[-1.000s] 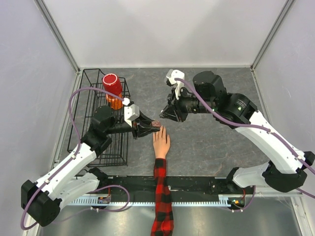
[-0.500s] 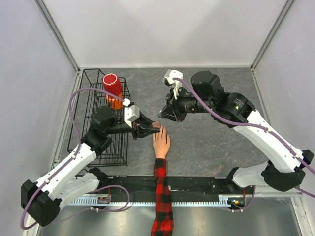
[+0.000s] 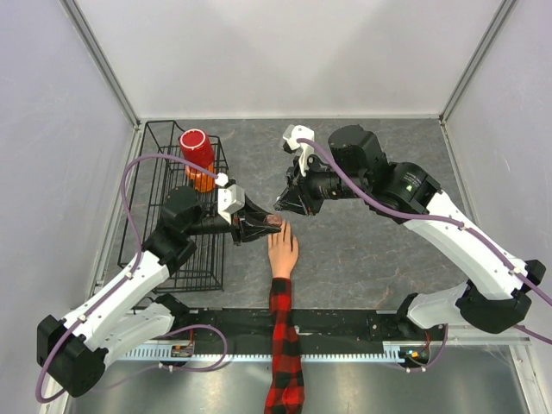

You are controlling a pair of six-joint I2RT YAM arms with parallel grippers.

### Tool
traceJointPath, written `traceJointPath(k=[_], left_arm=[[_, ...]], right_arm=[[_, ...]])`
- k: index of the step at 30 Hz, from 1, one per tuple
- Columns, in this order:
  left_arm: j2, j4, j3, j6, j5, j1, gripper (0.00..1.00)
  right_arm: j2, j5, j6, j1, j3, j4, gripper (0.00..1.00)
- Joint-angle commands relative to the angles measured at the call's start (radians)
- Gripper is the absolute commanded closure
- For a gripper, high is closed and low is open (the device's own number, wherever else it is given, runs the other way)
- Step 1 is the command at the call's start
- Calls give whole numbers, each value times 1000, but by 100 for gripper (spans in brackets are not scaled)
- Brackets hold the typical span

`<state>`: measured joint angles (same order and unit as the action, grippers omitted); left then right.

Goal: Paint the nails

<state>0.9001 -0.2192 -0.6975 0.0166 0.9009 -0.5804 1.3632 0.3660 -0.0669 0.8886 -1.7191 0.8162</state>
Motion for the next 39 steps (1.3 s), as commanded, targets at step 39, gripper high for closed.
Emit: traceJointPath(k=[39], left_arm=[[-82, -85, 19, -26, -17, -6, 98]], right_arm=[[-110, -159, -174, 67, 294, -245, 100]])
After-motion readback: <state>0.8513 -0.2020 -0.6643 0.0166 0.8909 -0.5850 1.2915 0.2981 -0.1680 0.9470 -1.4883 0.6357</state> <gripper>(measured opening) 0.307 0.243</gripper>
